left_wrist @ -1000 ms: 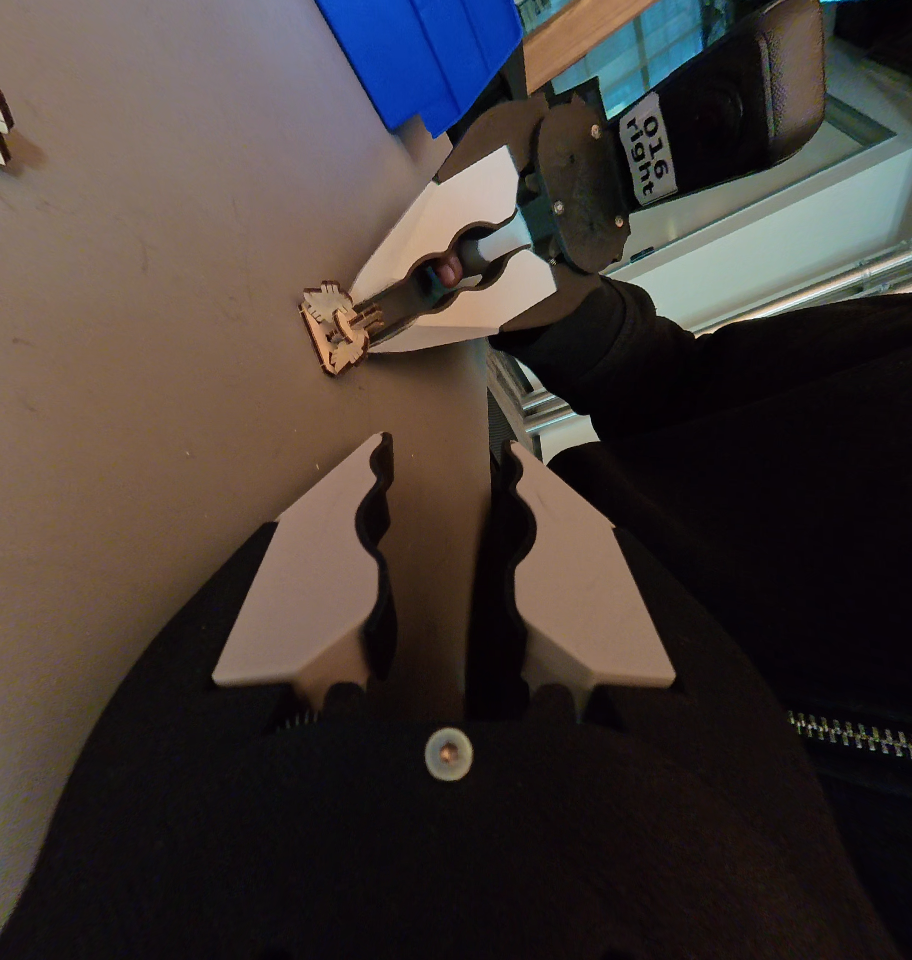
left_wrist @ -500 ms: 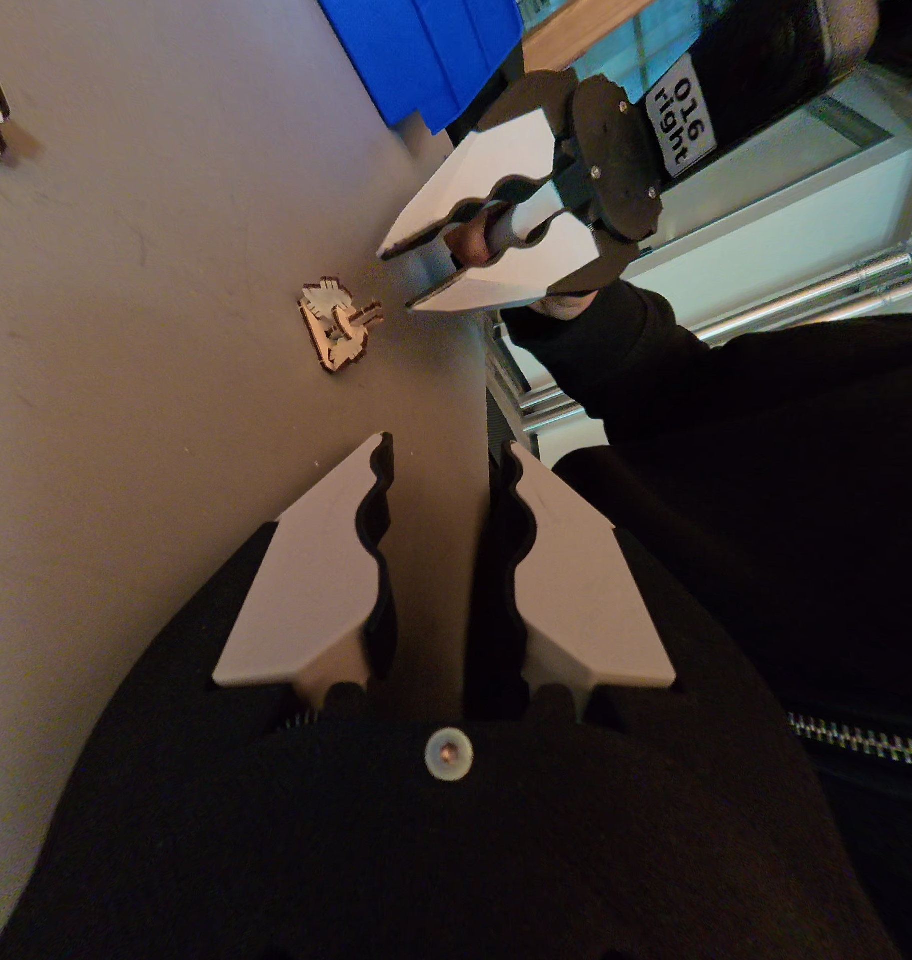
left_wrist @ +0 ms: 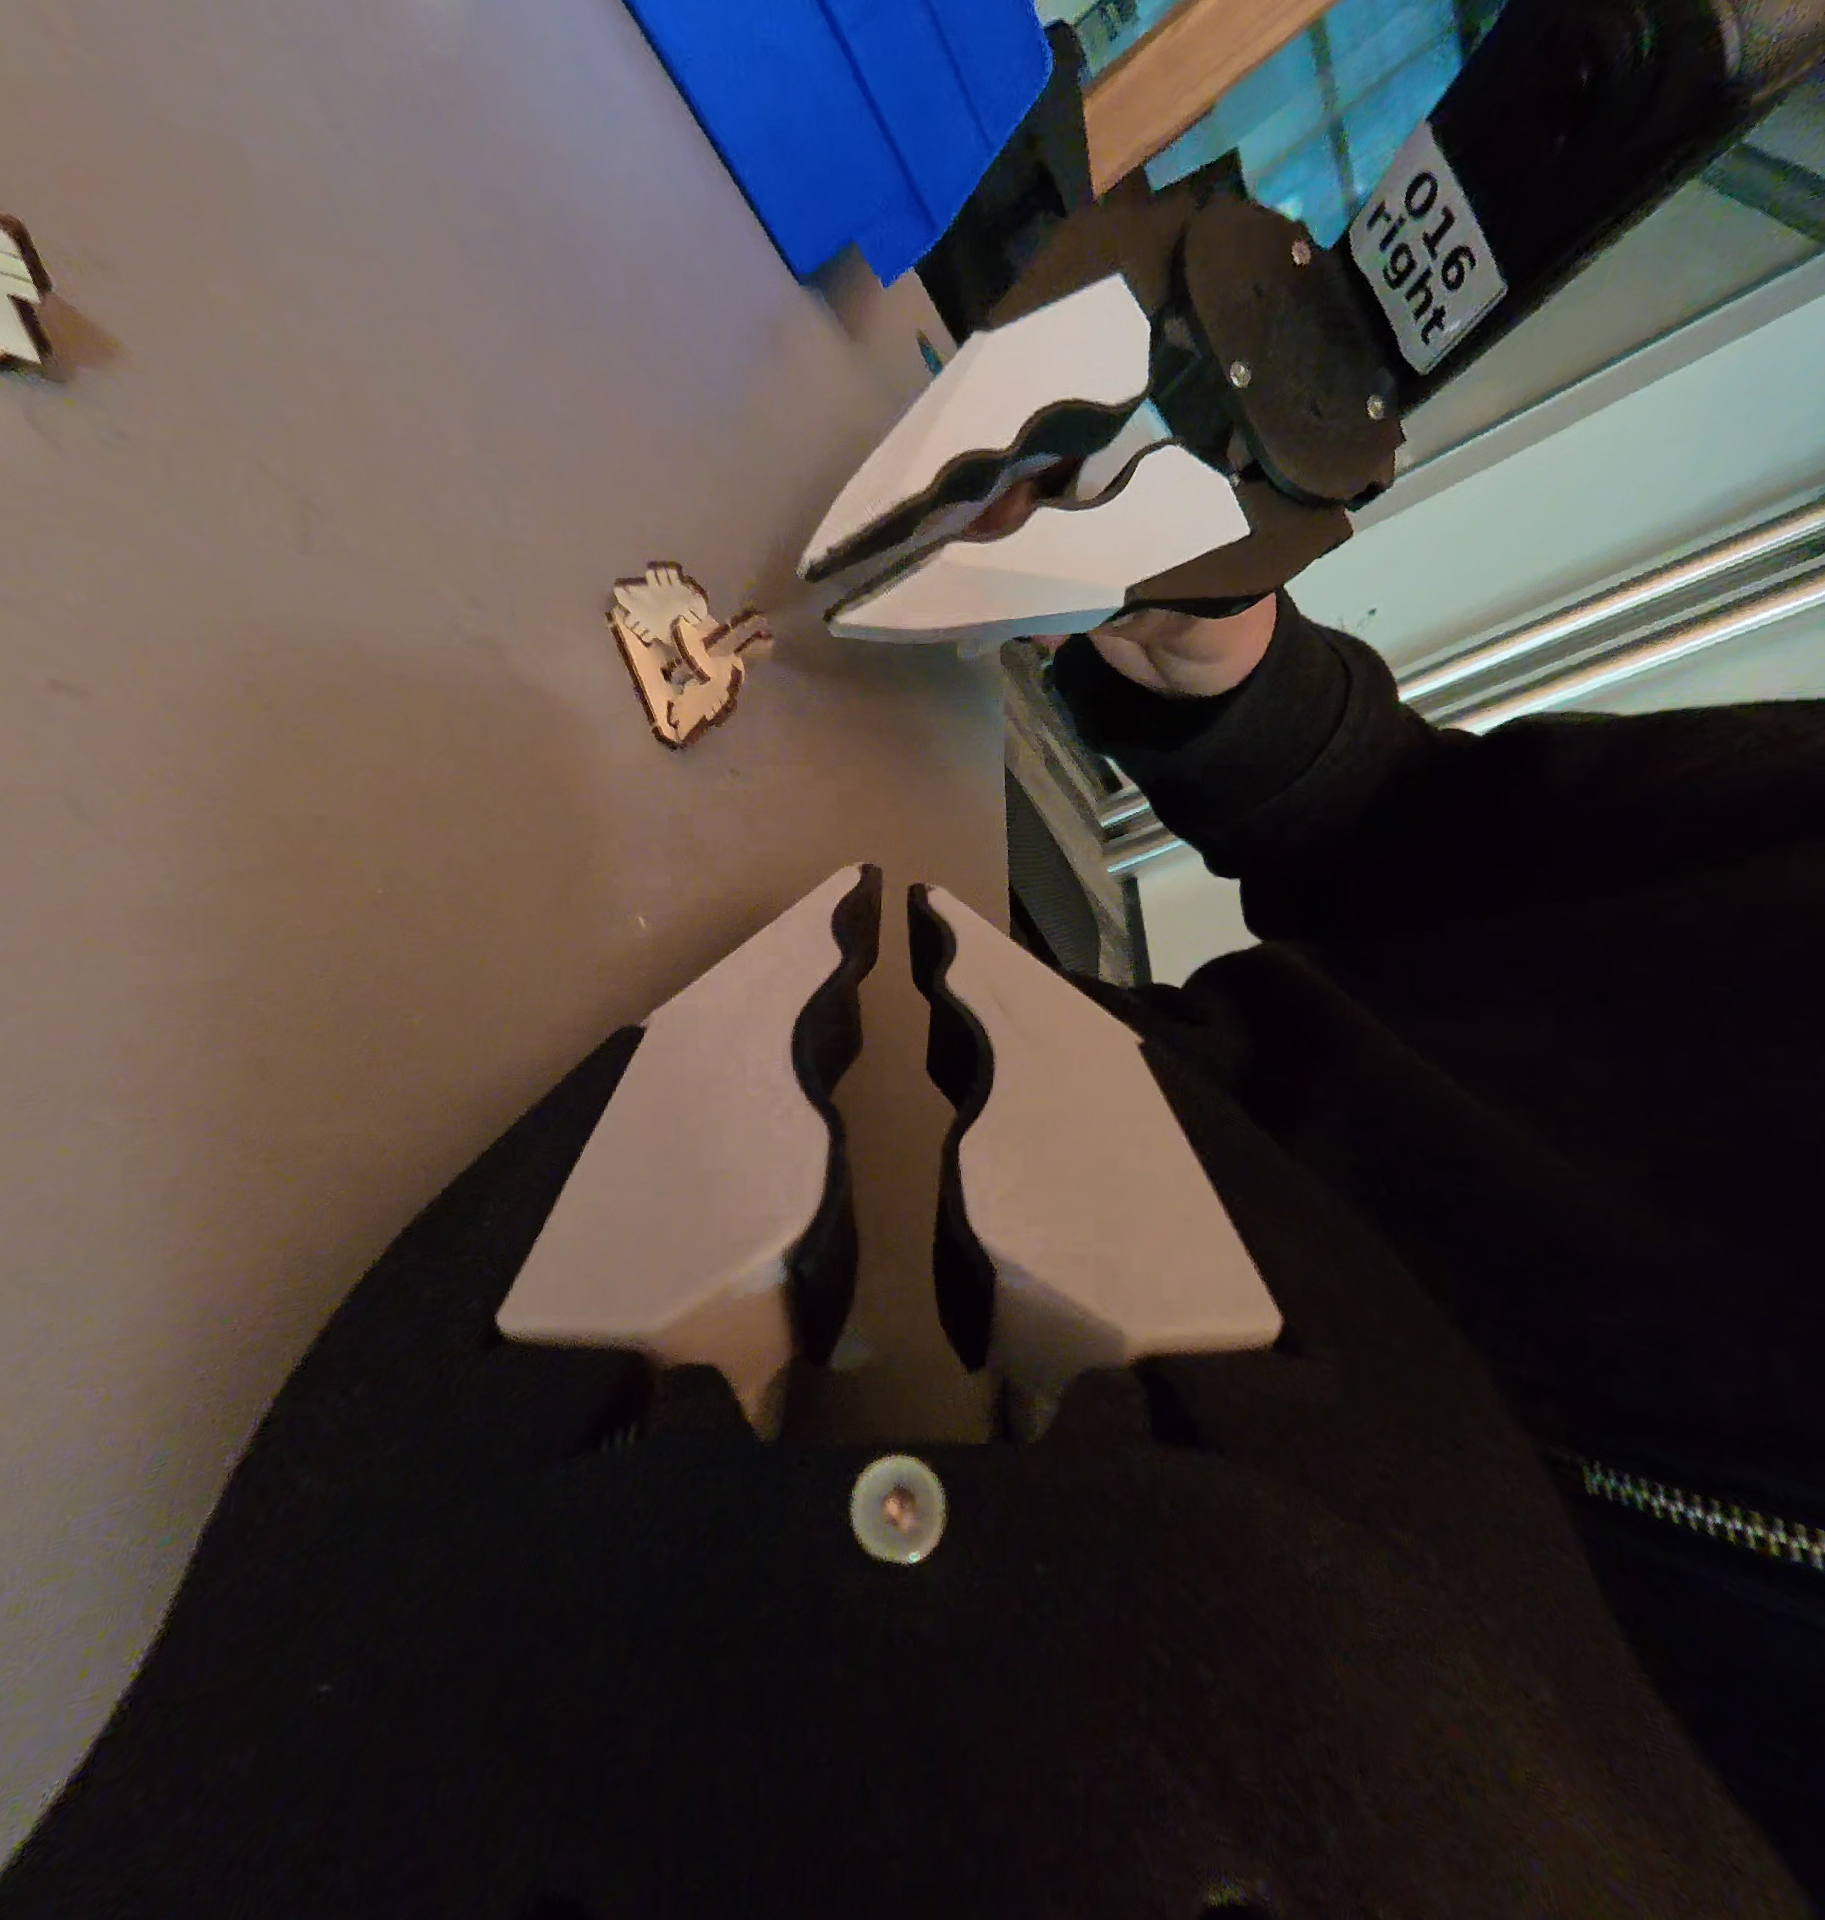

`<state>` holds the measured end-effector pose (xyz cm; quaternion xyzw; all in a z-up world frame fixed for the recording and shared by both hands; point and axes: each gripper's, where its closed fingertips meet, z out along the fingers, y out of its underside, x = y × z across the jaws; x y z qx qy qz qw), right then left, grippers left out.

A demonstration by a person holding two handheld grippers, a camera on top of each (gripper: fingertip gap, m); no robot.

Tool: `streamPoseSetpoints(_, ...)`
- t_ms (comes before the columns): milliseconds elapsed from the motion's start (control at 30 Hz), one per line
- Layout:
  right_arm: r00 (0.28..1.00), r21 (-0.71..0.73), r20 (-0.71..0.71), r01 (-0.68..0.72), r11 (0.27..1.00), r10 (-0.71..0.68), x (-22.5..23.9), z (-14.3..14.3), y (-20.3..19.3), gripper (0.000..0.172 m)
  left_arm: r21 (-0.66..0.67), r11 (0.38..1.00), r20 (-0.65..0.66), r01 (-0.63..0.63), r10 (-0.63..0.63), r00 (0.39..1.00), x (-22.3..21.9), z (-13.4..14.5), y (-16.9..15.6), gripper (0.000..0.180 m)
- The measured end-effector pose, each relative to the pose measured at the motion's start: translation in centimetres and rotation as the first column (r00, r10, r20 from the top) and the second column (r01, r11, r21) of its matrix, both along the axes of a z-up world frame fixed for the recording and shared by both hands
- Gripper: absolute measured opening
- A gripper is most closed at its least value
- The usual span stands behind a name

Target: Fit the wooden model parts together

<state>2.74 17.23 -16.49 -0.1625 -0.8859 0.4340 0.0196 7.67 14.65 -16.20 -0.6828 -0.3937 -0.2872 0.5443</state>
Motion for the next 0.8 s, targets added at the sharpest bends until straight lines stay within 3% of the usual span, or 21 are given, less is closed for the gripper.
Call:
streamPoseSetpoints(333,0.997,-0.145,0.067,0.052,0.988,-0.042,1.0,0.0,0.7,0.007,-0.086,0.985,-0.242,-0.149,0.124,0.962,-2.1,0.7,-1.1,0.0)
streamPoseSetpoints(467,0.997,-0.23,0.027,0.082,0.97,-0.078,0.4,1.1,1.3,0.011,-0.123,0.972,-0.321,-0.199,0.15,0.935,-3.1,1.2,-1.0,0.024)
streamPoseSetpoints(667,0.988,-0.225,-0.086,0.109,0.968,-0.132,-0.1,1.5,1.5,0.01,-0.294,0.934,-0.48,-0.202,0.038,0.876,-4.7,1.6,0.3,0.027)
streamPoseSetpoints(800,0.99,-0.123,-0.106,0.078,0.989,-0.091,0.3,0.0,0.9,0.013,-0.339,0.935,-0.464,-0.108,-0.066,0.884,-4.3,0.6,1.3,0.034)
